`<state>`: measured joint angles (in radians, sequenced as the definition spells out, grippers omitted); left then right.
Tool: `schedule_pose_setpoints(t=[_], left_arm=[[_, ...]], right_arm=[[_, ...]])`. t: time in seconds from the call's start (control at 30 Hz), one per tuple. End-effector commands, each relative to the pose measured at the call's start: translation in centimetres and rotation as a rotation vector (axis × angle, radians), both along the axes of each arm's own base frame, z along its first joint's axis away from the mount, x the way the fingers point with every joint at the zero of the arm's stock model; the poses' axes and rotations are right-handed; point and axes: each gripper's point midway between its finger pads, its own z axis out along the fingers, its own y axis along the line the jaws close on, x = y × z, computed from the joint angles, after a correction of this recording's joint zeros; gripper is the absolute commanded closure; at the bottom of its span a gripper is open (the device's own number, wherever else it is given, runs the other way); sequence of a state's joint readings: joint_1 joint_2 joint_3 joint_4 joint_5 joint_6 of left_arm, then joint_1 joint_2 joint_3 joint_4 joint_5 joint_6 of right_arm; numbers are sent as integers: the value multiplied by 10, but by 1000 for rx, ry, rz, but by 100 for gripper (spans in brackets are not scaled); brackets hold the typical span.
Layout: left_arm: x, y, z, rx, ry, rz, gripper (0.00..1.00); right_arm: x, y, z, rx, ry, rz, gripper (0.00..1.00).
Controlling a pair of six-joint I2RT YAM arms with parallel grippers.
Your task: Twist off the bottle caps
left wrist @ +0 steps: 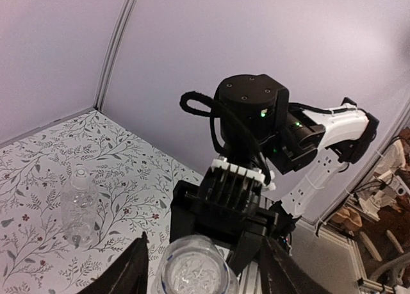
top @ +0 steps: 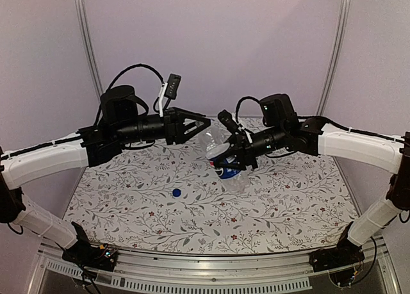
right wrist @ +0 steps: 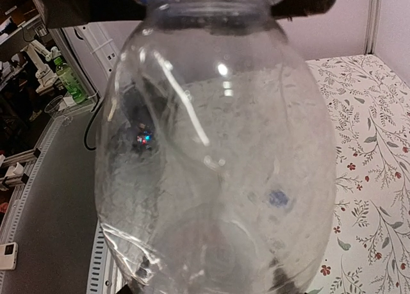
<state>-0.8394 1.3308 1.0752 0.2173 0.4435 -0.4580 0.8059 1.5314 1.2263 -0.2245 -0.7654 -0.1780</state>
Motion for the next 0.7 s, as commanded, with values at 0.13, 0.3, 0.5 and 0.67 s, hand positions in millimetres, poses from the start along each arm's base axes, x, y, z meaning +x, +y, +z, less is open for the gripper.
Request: schedule_pose_setpoints(t=[0.13,0.3,0.5,0.67], left_arm=[[-7,-10,9,-11,-32,-49,54],[-5,-12,5,-3,-31,-49,56],[-5,-13,0,10,-27,-50,59],[-3,-12,-3,21,-32,-38,54]], right_arm=[[0,7,5,17,-15,23,60],[1,8,8,21,-19,21,60],[2,8,8,18,-21,16,60],[2,7,9,20,-26,12,60]])
